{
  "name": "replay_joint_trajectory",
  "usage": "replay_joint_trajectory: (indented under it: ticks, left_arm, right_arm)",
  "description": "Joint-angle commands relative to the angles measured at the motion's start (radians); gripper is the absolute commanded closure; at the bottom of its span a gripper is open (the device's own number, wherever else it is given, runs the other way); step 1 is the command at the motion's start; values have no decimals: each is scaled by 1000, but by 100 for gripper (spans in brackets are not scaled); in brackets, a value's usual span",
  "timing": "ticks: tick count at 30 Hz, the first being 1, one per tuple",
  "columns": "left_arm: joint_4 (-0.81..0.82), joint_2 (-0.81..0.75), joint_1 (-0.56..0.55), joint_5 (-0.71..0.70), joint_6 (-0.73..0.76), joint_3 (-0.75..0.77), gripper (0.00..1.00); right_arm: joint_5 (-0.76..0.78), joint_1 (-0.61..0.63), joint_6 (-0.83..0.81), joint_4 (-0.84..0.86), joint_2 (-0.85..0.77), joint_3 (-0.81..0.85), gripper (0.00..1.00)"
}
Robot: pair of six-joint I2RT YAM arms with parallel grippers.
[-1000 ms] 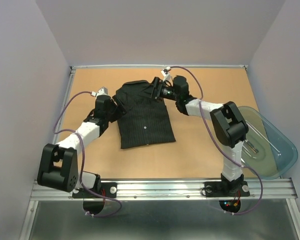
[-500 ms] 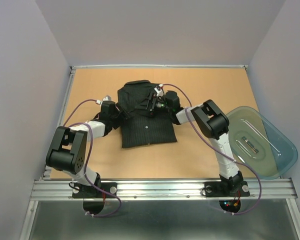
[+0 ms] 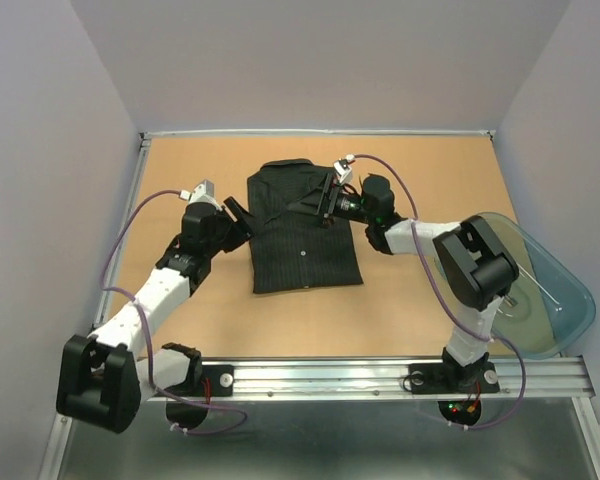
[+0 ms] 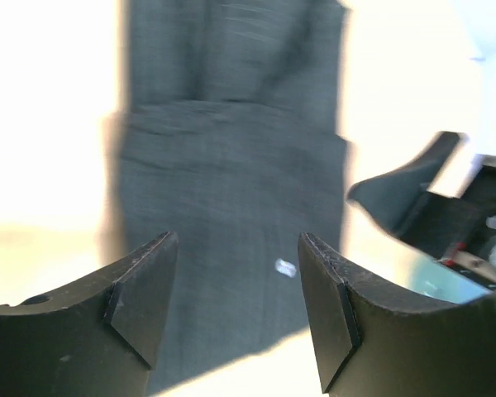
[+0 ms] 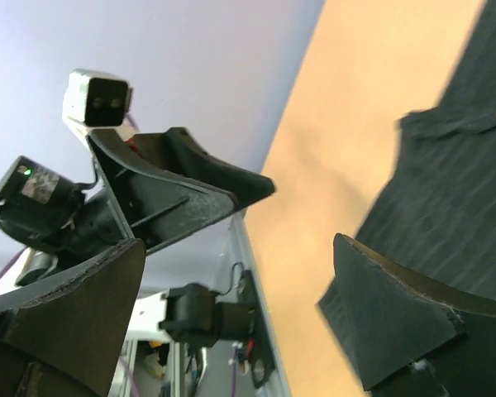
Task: Fold and stack the long sleeve shirts
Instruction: Fold the shirt
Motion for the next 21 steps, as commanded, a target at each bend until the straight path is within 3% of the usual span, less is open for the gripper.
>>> replay_joint_trajectory:
  ticks: [1,7,15,21]
  left_arm:
    - [-44,-97,-79,75,-73,-78,30]
    - [180,-39,-142,118,-227,-248,32]
    - [234,41,-142,63,-299,-357,35]
    - [213,-32,-142,23,-331,-414,35]
  right_arm:
    - [-25,45,6,37,-104,-114,0]
    - [47,110,-6,66,-74,-234,0]
    - [134,107,-15,202,67,-338,0]
    - [95,90,-32,202,25,-366,0]
